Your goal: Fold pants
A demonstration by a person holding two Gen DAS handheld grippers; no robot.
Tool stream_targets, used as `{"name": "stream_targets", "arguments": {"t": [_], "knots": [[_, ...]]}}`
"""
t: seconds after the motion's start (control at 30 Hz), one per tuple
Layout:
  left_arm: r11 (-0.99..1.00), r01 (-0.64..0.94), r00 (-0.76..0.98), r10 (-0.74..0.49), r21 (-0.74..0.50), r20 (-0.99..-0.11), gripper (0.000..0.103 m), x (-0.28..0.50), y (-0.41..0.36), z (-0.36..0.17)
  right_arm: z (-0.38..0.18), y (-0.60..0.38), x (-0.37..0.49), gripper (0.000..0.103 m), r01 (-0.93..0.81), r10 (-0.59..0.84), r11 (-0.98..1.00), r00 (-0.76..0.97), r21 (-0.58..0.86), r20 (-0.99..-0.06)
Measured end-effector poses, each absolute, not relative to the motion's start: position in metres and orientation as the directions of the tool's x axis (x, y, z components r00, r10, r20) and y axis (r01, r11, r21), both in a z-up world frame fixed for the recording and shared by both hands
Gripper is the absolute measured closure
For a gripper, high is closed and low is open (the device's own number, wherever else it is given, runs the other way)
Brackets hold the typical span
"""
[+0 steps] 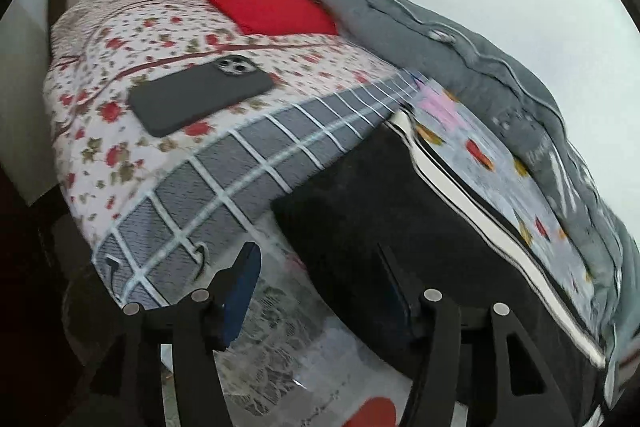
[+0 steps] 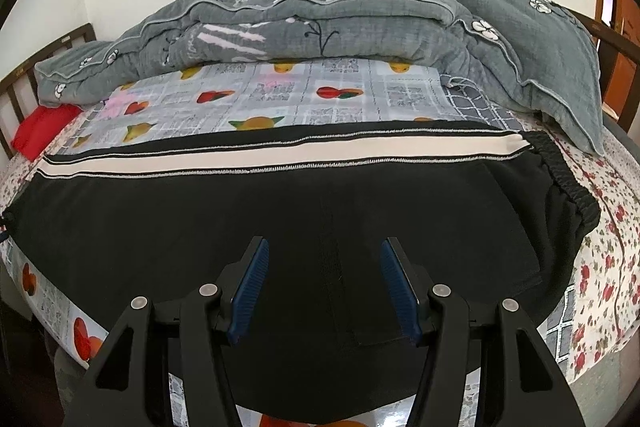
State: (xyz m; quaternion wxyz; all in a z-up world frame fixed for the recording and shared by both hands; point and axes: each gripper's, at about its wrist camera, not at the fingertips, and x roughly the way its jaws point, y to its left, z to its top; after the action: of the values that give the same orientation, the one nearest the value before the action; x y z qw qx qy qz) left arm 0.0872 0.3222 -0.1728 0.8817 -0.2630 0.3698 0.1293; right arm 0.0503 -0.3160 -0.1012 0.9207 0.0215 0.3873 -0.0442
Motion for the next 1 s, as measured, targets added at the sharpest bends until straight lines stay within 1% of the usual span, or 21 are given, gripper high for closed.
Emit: {"name": "stream_targets", "arguments": {"t": [0.1, 0.17, 0.3, 0.47, 0.5, 0.53, 0.57, 0.63, 0.7, 0.83, 1.0], "knots": [[0.843, -0.408, 0.68, 0.026, -0.35, -0.732, 0.048, 0.095, 0.312, -0.179, -0.105, -0.316, 0.052, 0.046, 0.103, -0.06, 0.995, 0.689, 0.016, -0.722], [0.831, -0.417, 0.674, 0.011, -0.369, -0.738, 0.048, 0.103, 0.311, -0.187, -0.106, -0.315, 0.05, 0.046, 0.104, -0.057, 0.994, 0.686, 0.02, -0.725], [0.806, -0.44, 0.701, 0.034, -0.395, -0.712, 0.048, 0.112, 0.314, -0.19, -0.109, -0.315, 0.043, 0.046, 0.109, -0.066, 0.994, 0.68, 0.012, -0.73], [0.784, -0.471, 0.7, 0.053, -0.405, -0.712, 0.049, 0.129, 0.324, -0.189, -0.114, -0.325, 0.036, 0.046, 0.132, -0.072, 0.991, 0.665, 0.022, -0.744], [0.778, -0.479, 0.698, 0.059, -0.405, -0.713, 0.053, 0.131, 0.326, -0.188, -0.116, -0.327, 0.035, 0.046, 0.138, -0.073, 0.99, 0.662, 0.026, -0.746], [0.772, -0.493, 0.696, 0.074, -0.401, -0.714, 0.06, 0.131, 0.328, -0.187, -0.117, -0.328, 0.035, 0.046, 0.142, -0.072, 0.989, 0.66, 0.031, -0.748], [0.767, -0.508, 0.691, 0.092, -0.391, -0.717, 0.071, 0.131, 0.329, -0.186, -0.118, -0.33, 0.034, 0.045, 0.146, -0.068, 0.988, 0.658, 0.039, -0.75], [0.766, -0.501, 0.693, 0.077, -0.403, -0.716, 0.077, 0.13, 0.331, -0.183, -0.119, -0.333, 0.033, 0.046, 0.151, -0.064, 0.987, 0.658, 0.048, -0.75], [0.774, -0.498, 0.7, 0.092, -0.391, -0.709, 0.081, 0.128, 0.327, -0.175, -0.119, -0.335, 0.032, 0.046, 0.152, -0.059, 0.987, 0.662, 0.057, -0.747], [0.841, -0.469, 0.718, 0.186, -0.269, -0.67, 0.085, 0.131, 0.294, -0.138, -0.117, -0.341, 0.031, 0.046, 0.146, -0.045, 0.987, 0.674, 0.074, -0.738], [0.906, -0.352, 0.792, 0.153, -0.237, -0.591, 0.088, 0.133, 0.236, -0.089, -0.116, -0.35, 0.028, 0.046, 0.135, -0.033, 0.987, 0.688, 0.083, -0.725]]}}
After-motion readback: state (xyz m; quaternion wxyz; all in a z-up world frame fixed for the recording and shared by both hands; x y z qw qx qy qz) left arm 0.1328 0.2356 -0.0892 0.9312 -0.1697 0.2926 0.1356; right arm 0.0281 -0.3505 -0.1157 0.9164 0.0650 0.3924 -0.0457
